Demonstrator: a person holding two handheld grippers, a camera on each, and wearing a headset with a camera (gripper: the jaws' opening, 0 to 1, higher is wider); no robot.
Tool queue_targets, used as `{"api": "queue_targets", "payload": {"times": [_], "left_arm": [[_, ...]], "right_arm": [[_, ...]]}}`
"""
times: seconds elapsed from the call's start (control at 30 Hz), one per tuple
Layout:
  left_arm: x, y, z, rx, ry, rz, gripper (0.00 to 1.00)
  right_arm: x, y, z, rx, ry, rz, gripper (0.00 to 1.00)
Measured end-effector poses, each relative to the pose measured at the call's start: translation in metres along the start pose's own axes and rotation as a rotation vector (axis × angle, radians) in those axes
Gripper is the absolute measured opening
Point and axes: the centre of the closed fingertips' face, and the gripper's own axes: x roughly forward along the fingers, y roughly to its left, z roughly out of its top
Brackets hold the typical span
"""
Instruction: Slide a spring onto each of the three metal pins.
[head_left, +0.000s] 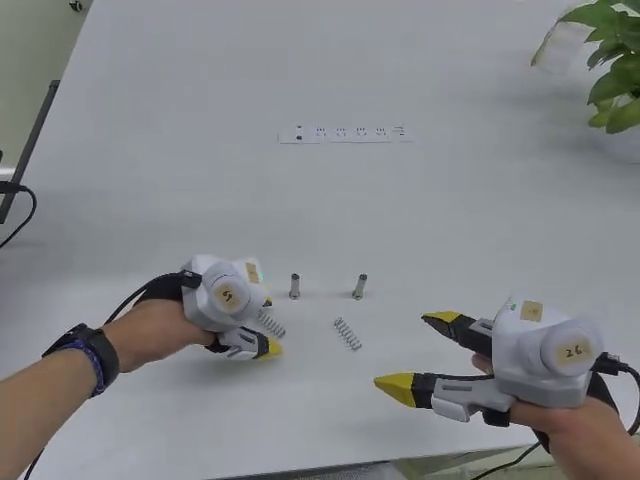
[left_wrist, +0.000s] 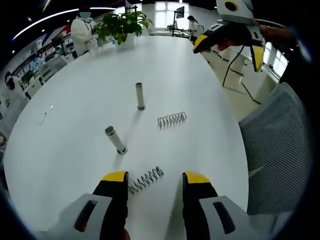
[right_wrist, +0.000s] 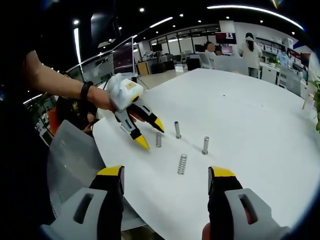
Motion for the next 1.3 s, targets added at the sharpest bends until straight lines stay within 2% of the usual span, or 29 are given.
{"api": "queue_targets", "payload": {"times": [0.53,0.7,0.73,0.83,1.23,1.3], "left_arm": [[-0.001,-0.002,-0.016,-0.008,0.045,-0.003,0.31],[-0.003,-0.002,-0.023,0.0,0.069,-0.003,0.26],[-0.003,-0.002,-0.026,-0.011,0.08,0.0,0.25],[-0.004,0.001,-0.027,-0.049,0.073,0.005,0.2],[-0.014,-0.005,-0.041,-0.022,0.127,0.006,0.04],[-0.014,-0.005,-0.042,-0.042,0.126,0.013,0.03]], "right_arm": [[0.0,-0.005,0.0,0.01,-0.005,0.0,0.65],[0.001,-0.005,0.001,0.008,-0.005,0.004,0.65],[0.002,-0.004,0.001,0.008,-0.005,0.005,0.65],[0.002,-0.003,0.001,0.006,-0.004,0.007,0.65],[0.004,0.001,0.001,0.001,-0.004,0.013,0.65],[0.004,0.001,0.0,-0.002,-0.003,0.013,0.64]]}}
